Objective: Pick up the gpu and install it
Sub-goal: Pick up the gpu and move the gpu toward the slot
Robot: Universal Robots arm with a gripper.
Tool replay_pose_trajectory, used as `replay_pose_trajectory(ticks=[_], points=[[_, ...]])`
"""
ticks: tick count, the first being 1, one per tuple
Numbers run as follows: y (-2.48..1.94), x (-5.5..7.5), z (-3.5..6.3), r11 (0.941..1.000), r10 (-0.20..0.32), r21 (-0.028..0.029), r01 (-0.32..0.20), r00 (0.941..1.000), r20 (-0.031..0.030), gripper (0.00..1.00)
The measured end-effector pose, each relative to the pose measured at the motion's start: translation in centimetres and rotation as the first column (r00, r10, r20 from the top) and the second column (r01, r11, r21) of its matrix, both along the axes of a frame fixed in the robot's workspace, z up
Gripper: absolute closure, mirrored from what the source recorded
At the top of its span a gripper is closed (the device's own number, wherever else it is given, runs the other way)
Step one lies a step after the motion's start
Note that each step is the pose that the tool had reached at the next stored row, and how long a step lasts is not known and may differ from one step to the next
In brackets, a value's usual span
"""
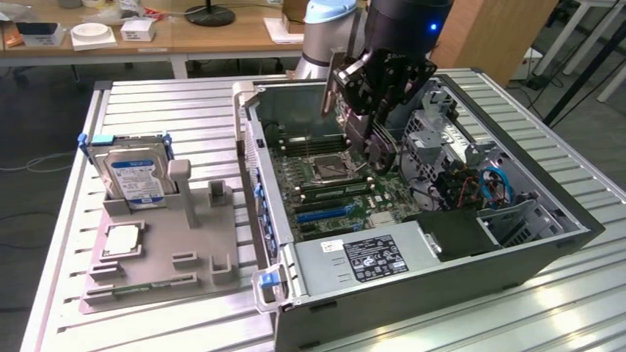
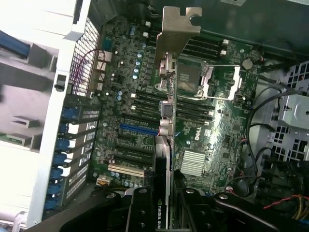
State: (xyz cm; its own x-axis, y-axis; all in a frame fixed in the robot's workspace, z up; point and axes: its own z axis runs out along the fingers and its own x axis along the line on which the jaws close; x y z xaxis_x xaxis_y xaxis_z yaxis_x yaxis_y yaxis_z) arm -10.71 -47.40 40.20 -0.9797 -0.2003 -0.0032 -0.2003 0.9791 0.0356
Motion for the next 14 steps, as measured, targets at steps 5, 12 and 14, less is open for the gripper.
replay_pose_trajectory(ticks=[5, 12, 14], points=[[0.0, 0.08, -0.04, 1.0, 0.001, 0.0, -0.001, 1.0, -0.0002, 0.74], [0.03, 0.07, -0.39, 1.0, 0.006, -0.0001, -0.006, 1.0, 0.0016, 0.74], [0.03, 0.08, -0.39, 1.0, 0.008, -0.0001, -0.008, 1.0, 0.0015, 0.74]])
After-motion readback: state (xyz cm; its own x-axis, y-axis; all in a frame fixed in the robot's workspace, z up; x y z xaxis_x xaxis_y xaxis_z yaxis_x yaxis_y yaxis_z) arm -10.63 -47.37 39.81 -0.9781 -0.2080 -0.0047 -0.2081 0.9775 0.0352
